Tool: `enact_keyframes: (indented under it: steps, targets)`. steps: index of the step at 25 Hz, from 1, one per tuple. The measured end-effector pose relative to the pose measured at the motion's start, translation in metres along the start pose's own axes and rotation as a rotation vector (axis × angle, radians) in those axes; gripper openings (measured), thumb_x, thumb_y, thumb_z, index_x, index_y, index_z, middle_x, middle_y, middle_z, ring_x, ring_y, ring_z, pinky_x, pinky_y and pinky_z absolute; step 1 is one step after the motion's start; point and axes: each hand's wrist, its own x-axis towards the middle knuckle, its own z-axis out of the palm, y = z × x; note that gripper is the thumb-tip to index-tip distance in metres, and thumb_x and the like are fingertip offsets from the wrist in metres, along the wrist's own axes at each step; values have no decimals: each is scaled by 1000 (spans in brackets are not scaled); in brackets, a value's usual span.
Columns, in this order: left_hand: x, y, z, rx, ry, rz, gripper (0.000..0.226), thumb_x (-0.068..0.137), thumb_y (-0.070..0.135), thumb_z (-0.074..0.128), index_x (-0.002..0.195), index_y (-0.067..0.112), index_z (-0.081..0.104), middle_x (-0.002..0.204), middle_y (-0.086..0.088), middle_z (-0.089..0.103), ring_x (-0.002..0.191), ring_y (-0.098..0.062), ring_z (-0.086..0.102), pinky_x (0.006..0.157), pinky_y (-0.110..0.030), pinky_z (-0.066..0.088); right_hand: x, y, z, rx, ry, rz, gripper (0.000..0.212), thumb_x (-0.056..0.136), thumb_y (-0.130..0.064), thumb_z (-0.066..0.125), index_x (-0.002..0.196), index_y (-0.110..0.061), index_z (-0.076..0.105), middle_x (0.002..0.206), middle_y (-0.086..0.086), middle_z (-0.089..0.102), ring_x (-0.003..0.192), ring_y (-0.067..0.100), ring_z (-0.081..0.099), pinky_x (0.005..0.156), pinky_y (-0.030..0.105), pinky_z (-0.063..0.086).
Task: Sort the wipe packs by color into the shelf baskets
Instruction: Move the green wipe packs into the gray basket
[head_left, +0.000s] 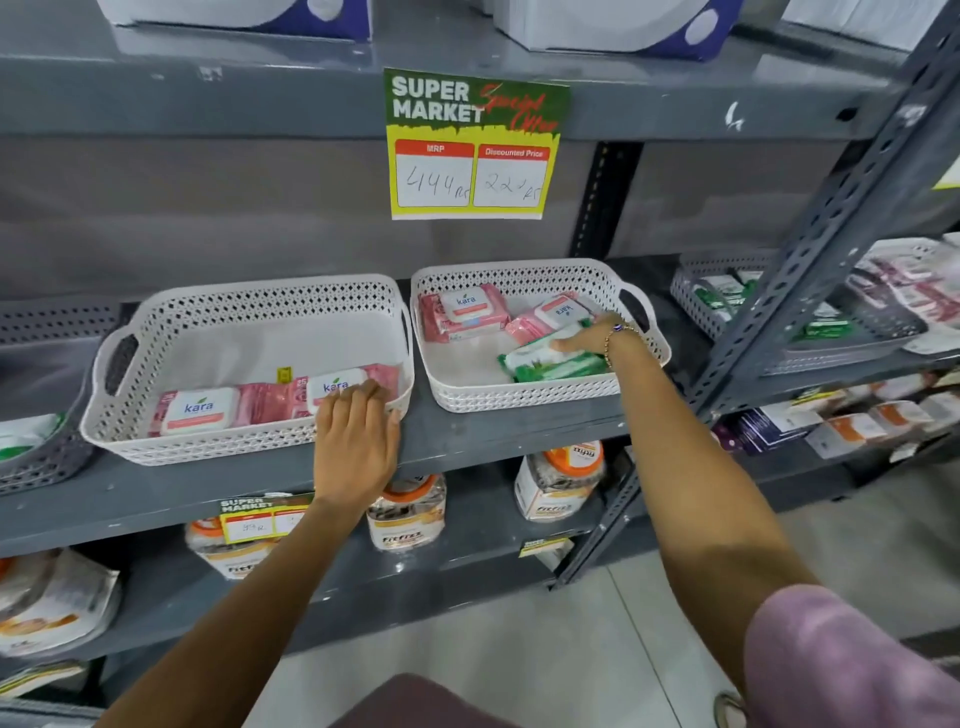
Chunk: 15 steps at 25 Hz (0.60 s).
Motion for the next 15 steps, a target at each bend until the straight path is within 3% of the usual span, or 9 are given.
enact_keyframes:
  steps: [3, 6, 8, 10, 12, 15]
  targets:
    - [1, 2, -7, -6, -56, 3, 37, 94, 27, 36, 110, 2, 59, 117, -15, 62, 109, -34, 55, 103, -43, 30, -21, -17, 1, 74, -40, -35, 86, 74, -33, 78, 142, -4, 35, 144, 11, 44, 134, 28, 42, 105, 34, 39]
    - [-2, -17, -18, -50, -88, 12, 40, 95, 29, 32, 114, 5, 58, 121, -12, 60, 116, -30, 52, 108, -41, 27, -47, -44, 21, 160, -179, -103, 66, 68, -38, 81, 122, -7, 59, 119, 2, 58, 115, 23, 56, 89, 30, 44]
    - [-9, -48, -31, -111, -85, -16, 41, 97, 31, 31, 118, 7, 56, 125, -11, 58, 122, -28, 47, 112, -40, 25, -54, -63, 50, 265, -330, -149, 56, 62, -35, 84, 107, -6, 70, 114, 7, 69, 108, 24, 64, 96, 36, 50]
    - [-20, -93, -45, -141, -61, -48, 43, 98, 32, 31, 123, 5, 53, 129, -12, 54, 125, -27, 43, 113, -38, 23, -67, -86, 89, 341, -436, -165, 51, 63, -29, 84, 106, -5, 72, 113, 16, 71, 100, 23, 66, 96, 39, 52]
    - [-36, -152, -65, -126, -16, -132, 47, 97, 32, 30, 126, 2, 52, 131, -15, 53, 127, -31, 43, 114, -40, 22, -88, -117, 137, 414, -542, -173, 42, 62, -28, 82, 97, -7, 73, 107, 15, 69, 92, 22, 64, 83, 35, 54]
    - [-54, -232, -95, -68, 13, -264, 51, 98, 34, 27, 125, -1, 53, 130, -20, 53, 127, -36, 43, 115, -42, 22, -116, -156, 204, 614, -682, -113, 3, 81, -14, 69, 82, -11, 67, 88, 9, 64, 68, 16, 66, 57, 28, 60]
